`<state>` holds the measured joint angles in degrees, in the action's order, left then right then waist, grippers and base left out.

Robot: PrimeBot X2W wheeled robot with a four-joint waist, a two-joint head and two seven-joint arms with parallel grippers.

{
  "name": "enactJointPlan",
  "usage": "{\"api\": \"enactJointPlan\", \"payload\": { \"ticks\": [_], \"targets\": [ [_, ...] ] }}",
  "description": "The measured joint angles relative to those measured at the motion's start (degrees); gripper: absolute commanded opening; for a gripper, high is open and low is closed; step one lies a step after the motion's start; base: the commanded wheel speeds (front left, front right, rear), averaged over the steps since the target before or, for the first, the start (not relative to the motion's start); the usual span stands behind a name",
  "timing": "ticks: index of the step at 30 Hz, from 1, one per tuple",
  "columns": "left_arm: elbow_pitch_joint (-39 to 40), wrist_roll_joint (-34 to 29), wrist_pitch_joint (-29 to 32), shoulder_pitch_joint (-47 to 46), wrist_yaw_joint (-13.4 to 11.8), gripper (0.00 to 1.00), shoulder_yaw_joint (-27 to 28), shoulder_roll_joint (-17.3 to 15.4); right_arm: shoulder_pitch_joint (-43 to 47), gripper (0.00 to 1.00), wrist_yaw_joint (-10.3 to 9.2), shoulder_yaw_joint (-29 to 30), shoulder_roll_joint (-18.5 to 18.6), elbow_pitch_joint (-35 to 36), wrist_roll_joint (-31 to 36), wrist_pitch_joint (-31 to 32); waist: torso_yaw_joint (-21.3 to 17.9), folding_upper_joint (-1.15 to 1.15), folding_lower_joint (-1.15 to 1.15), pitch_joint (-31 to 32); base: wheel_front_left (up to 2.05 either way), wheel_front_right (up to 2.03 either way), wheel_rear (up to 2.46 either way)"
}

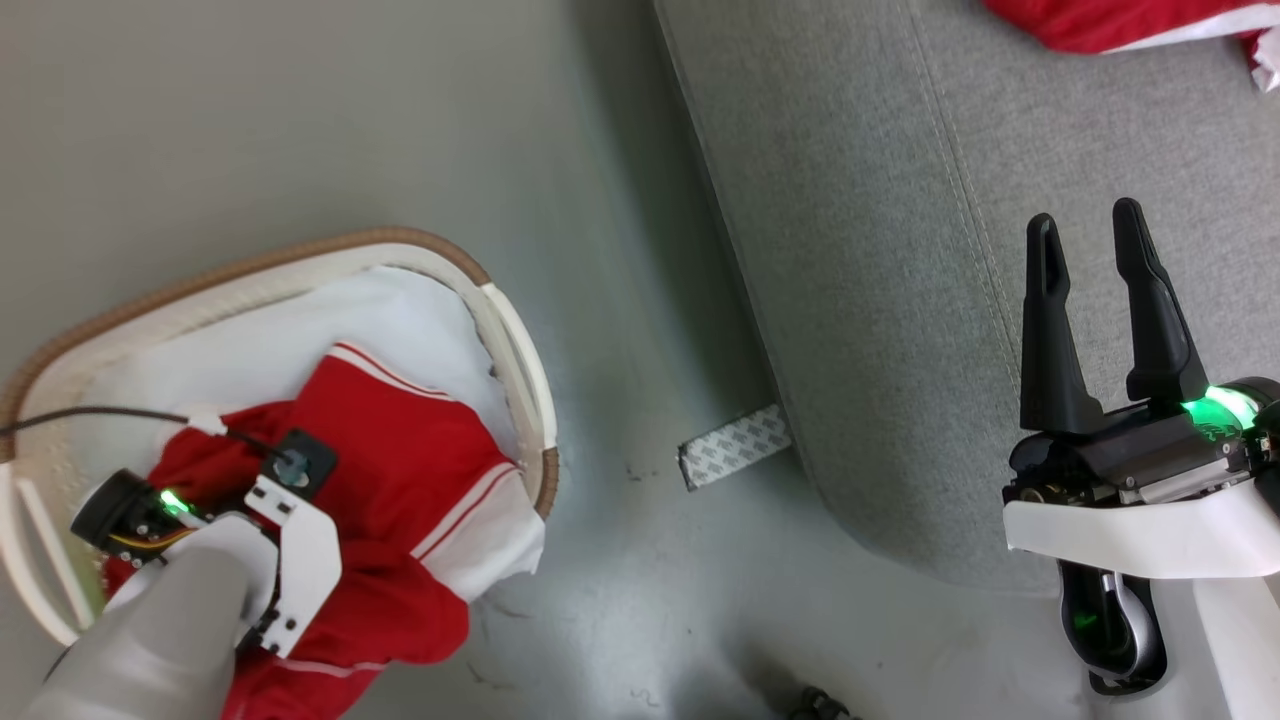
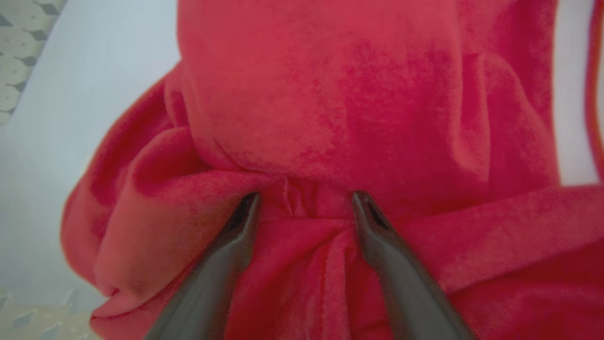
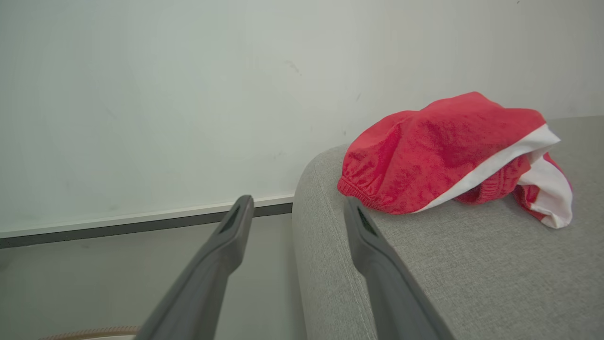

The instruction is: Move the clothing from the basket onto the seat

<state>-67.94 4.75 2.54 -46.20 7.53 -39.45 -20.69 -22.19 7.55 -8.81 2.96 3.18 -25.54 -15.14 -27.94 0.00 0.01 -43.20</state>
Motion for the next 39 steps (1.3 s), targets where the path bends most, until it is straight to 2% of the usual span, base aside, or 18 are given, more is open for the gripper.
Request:
{"api": "enactJointPlan", "payload": {
  "ticks": [6,9,10,11,13,14,16,17,25,32,39],
  "targets": [
    [-2.3,2.7,5.6,-2.9,0.0,1.0,-3.7,-0.2,-0.6,1.0,0.0,-1.0,0.0,0.0,-0.5,0.0,-1.1,0.0,0.0,-3.0,0.0,0.0,0.0],
    [-2.7,4.1,6.5,-3.8,0.0,1.0,-4.5,-0.2,-1.3,1.0,0.0,-1.1,0.0,0.1,-0.5,0.0,-1.0,0.0,0.0,-3.9,0.0,0.0,0.0],
    [-2.7,4.5,6.7,-3.9,0.0,0.96,-4.5,-0.3,-1.3,1.0,0.0,-1.1,0.0,0.1,-0.5,0.0,-1.0,0.0,0.0,-4.0,0.0,0.0,0.0],
    [-2.8,5.3,6.7,-4.0,0.0,0.84,-4.7,-0.3,-1.3,1.0,0.0,-1.1,0.0,0.1,-0.3,0.0,-0.9,0.0,0.0,-4.1,0.0,0.0,0.0],
    [-2.8,6.2,6.7,-4.1,0.0,0.77,-5.1,-0.2,-1.3,1.0,0.0,-1.0,0.0,0.1,-0.2,0.0,-0.7,0.0,-0.01,-4.2,0.0,0.0,0.0],
    [-2.8,6.6,6.4,-4.1,0.0,0.65,-5.3,-0.2,-1.3,1.0,0.0,-0.9,0.0,0.1,-0.1,0.0,-0.6,0.0,-0.01,-4.2,0.0,0.0,0.0],
    [-2.8,7.1,5.9,-4.1,0.0,0.27,-5.9,-0.2,-1.3,1.0,0.0,-0.9,0.0,-0.1,-0.1,0.0,-0.5,0.0,0.0,-4.2,0.0,0.0,0.0],
    [-2.8,7.4,5.4,-4.1,0.0,0.0,-6.1,-0.2,-1.3,1.0,0.0,-0.9,0.0,-0.1,-0.1,0.0,-0.4,0.0,-0.01,-4.2,0.0,0.0,0.0],
    [-3.0,10.3,3.1,-3.9,0.0,0.0,-7.8,0.4,-1.5,1.0,0.0,-0.4,0.0,-0.8,0.9,0.0,0.0,0.0,0.0,-2.0,0.0,0.0,0.0],
    [-1.9,13.9,-1.6,-2.8,0.0,0.0,-8.6,4.7,-1.4,1.0,0.0,1.1,-0.1,-1.5,4.2,0.0,2.1,0.0,-0.01,3.2,0.0,0.0,0.0],
    [-1.1,18.7,-7.6,0.1,0.0,0.0,-9.1,8.9,-0.4,1.0,0.0,2.0,-0.1,-3.0,7.4,0.0,5.4,0.0,-0.01,10.9,0.0,0.0,0.0]
  ]
}}
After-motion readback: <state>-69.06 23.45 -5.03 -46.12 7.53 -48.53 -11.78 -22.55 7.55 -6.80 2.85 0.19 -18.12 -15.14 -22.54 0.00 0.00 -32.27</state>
